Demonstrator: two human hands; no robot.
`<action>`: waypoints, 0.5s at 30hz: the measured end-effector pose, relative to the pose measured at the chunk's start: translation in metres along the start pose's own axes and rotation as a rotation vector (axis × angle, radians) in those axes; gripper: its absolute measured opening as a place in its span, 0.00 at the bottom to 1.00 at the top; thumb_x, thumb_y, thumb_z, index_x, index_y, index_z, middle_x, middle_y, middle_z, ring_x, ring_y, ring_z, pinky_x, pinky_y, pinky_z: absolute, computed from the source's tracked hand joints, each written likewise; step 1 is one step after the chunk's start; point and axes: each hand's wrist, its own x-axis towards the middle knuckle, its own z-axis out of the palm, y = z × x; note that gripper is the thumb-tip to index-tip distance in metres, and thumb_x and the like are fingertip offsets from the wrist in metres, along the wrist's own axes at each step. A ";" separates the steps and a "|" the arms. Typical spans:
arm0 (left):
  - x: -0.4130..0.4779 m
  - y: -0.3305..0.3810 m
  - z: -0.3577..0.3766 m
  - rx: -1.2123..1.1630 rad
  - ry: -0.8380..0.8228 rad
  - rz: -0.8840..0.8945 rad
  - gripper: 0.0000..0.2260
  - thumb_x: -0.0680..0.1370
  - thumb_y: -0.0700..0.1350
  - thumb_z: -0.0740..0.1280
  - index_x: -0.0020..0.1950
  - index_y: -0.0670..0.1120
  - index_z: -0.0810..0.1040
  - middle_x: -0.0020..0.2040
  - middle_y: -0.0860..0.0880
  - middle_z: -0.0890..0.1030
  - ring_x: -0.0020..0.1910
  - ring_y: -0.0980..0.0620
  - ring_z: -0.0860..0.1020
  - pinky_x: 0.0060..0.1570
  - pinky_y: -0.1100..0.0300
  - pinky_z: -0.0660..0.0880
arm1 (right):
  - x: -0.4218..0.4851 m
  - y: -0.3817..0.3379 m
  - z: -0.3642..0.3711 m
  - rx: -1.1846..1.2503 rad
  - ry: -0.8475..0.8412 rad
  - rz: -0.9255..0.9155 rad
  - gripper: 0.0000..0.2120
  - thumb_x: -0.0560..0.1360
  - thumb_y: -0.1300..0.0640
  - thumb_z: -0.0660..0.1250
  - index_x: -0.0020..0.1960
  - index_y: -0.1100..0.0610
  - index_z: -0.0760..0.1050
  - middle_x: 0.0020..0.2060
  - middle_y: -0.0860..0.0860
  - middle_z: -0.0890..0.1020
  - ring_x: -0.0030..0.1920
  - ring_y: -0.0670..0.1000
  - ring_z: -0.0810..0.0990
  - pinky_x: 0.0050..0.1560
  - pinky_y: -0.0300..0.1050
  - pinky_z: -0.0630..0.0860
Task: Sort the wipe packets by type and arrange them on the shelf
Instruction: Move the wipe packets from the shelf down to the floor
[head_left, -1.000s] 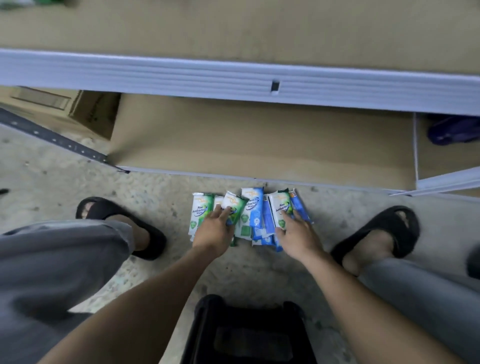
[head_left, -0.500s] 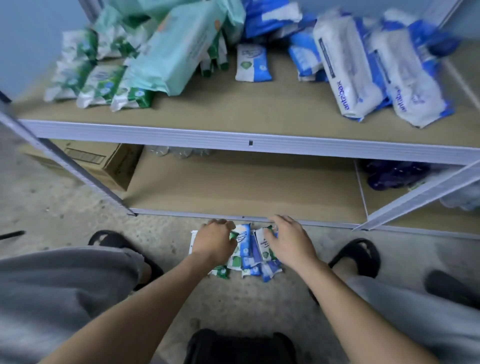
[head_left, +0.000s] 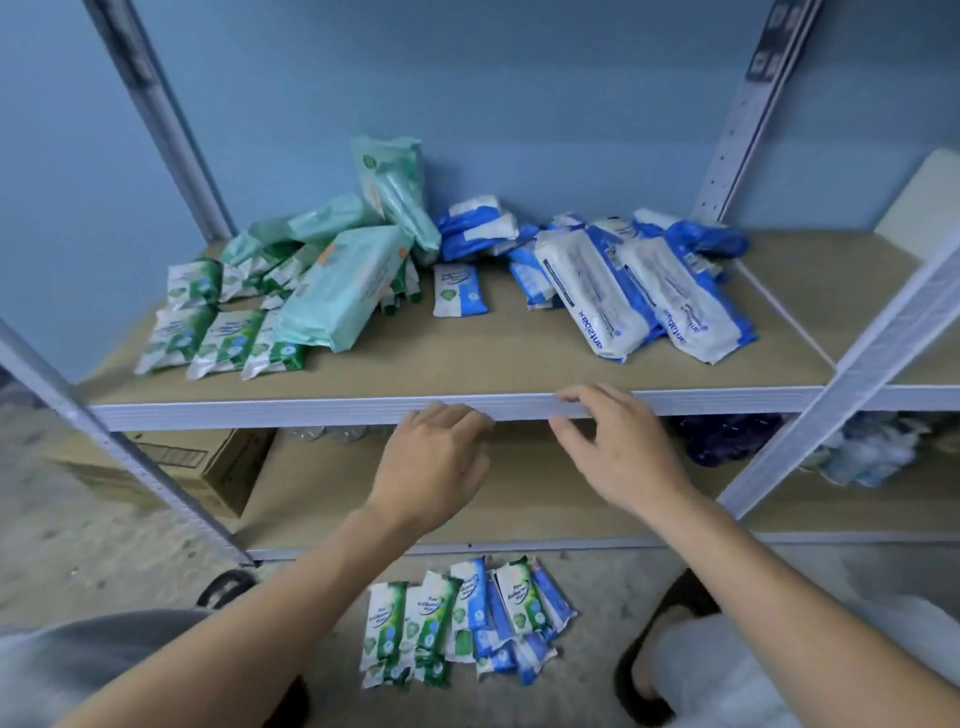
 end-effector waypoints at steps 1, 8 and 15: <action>0.010 0.001 -0.004 -0.008 0.036 0.021 0.12 0.74 0.47 0.65 0.54 0.48 0.81 0.48 0.51 0.83 0.47 0.46 0.78 0.44 0.52 0.75 | 0.007 0.003 -0.008 0.002 0.022 -0.002 0.14 0.79 0.48 0.65 0.62 0.52 0.78 0.58 0.45 0.80 0.60 0.49 0.75 0.58 0.44 0.71; 0.078 0.010 -0.005 -0.082 0.028 -0.016 0.15 0.74 0.50 0.65 0.60 0.49 0.79 0.56 0.52 0.81 0.52 0.47 0.78 0.50 0.53 0.75 | 0.057 0.060 -0.039 -0.026 0.202 0.067 0.13 0.79 0.50 0.66 0.61 0.53 0.78 0.57 0.46 0.80 0.60 0.52 0.74 0.58 0.44 0.70; 0.138 0.045 0.038 -0.231 -0.086 -0.152 0.31 0.77 0.51 0.67 0.79 0.51 0.61 0.76 0.50 0.67 0.68 0.47 0.71 0.66 0.52 0.70 | 0.083 0.124 -0.033 -0.199 0.364 0.180 0.15 0.74 0.53 0.71 0.59 0.55 0.81 0.56 0.53 0.76 0.55 0.59 0.71 0.54 0.57 0.75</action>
